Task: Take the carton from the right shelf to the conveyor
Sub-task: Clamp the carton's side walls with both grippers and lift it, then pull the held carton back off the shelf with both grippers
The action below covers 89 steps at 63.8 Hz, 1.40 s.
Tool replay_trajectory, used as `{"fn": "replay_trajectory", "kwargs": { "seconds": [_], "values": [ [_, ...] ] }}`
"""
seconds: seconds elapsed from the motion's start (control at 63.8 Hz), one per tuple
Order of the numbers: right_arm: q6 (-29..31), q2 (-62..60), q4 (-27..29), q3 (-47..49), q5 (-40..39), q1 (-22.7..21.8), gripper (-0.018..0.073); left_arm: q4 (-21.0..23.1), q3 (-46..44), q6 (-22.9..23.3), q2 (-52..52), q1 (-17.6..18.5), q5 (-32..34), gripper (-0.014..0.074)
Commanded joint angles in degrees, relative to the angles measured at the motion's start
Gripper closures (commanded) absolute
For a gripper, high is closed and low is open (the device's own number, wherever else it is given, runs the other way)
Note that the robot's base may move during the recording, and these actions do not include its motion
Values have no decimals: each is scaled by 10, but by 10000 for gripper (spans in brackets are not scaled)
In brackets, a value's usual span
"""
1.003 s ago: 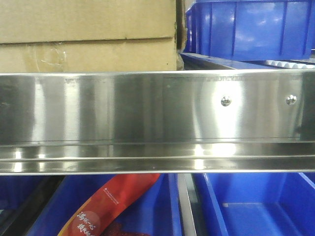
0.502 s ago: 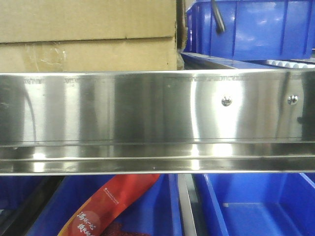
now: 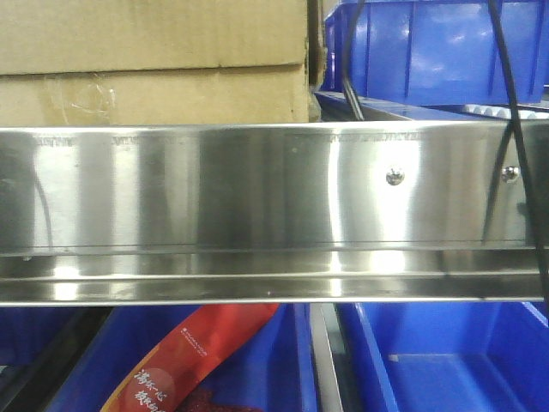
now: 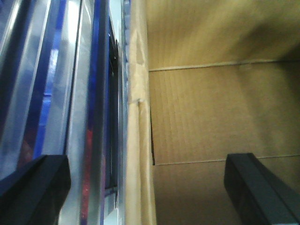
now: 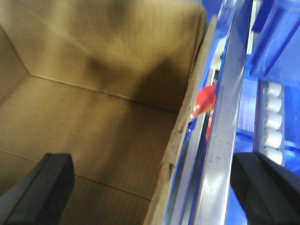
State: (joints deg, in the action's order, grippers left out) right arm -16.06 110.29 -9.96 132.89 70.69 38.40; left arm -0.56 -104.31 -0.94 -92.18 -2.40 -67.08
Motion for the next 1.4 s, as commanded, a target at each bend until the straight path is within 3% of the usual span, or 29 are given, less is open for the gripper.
{"fn": "replay_trajectory", "kwargs": {
  "seconds": [0.0, 0.157, 0.235, 0.361, 0.408, 0.423, 0.47, 0.533, 0.611, 0.925, 1.207, 1.379],
  "values": [
    [0, 6, -13, 6, -7, -6, 0, -1, -5, -2, -7, -3, 14, 25],
    [0, 21, -13, 6, -7, -12, 5, -1, -5, -2, -11, -3, 22, 25],
    [0, 29, -13, 6, -7, -13, 72, -2, -5, -2, -11, -3, 24, 46],
    [0, 33, -12, 6, -7, -13, 354, -2, -5, -2, -11, -3, 23, 212],
    [0, 33, -12, 6, -7, -13, 472, -2, -5, -2, -11, -3, 22, 328],
    [0, 32, -12, 6, -7, -13, 548, -4, -5, -2, -11, -3, 21, 381],
    [0, 31, -12, 6, -7, -13, 645, -8, -5, -2, -11, -3, 20, 514],
    [0, 30, -18, 6, -7, -13, 623, -9, -5, -2, -11, -3, 18, 638],
    [0, 28, -17, 6, -7, -13, 628, -9, -5, -2, -11, -3, 17, 588],
    [0, -12, -17, 15, -7, -13, 628, -4, -5, -2, 15, -3, 5, 603],
    [0, -102, -17, 15, -7, -13, 628, 62, -5, 0, 114, -2, -5, 613],
    [3, -168, -17, -38, -7, -13, 628, 44, -5, 32, 155, 39, -27, 614]
  ]
}}
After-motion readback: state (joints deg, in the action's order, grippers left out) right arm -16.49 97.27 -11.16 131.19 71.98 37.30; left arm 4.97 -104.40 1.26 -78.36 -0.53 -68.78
